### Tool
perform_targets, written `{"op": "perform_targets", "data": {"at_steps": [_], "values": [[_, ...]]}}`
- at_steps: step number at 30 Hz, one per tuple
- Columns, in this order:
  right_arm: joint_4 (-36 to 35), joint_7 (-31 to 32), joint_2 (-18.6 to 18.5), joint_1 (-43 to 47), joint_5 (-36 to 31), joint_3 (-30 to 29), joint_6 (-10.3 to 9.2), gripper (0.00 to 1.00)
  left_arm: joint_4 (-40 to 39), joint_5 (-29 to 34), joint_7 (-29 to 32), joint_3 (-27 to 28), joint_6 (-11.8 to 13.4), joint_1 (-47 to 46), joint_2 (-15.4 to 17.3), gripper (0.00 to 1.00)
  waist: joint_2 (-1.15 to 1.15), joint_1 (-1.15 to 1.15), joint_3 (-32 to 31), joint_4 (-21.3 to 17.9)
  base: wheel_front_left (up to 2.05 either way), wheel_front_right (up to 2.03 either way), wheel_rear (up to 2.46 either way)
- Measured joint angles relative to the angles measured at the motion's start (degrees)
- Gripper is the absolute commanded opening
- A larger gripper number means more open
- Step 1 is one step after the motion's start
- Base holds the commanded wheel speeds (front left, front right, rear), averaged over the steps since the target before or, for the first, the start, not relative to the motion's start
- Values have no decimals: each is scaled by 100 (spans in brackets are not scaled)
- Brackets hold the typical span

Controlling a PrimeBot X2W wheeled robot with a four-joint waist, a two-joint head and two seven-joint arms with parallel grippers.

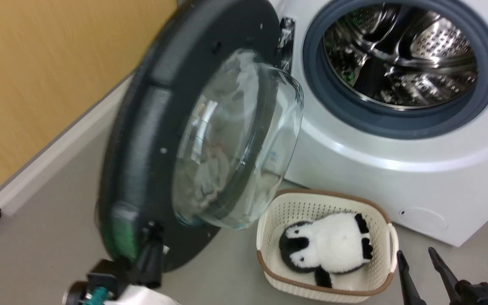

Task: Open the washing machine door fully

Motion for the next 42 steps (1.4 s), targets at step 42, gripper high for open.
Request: {"op": "perform_targets", "data": {"at_steps": [42], "values": [[-1195,712,-240,-358,-709,-131,0,100,2764,-1105,-175,2809,-372,-2796,1267,0,0,1,2076,-449,0,0,0]]}}
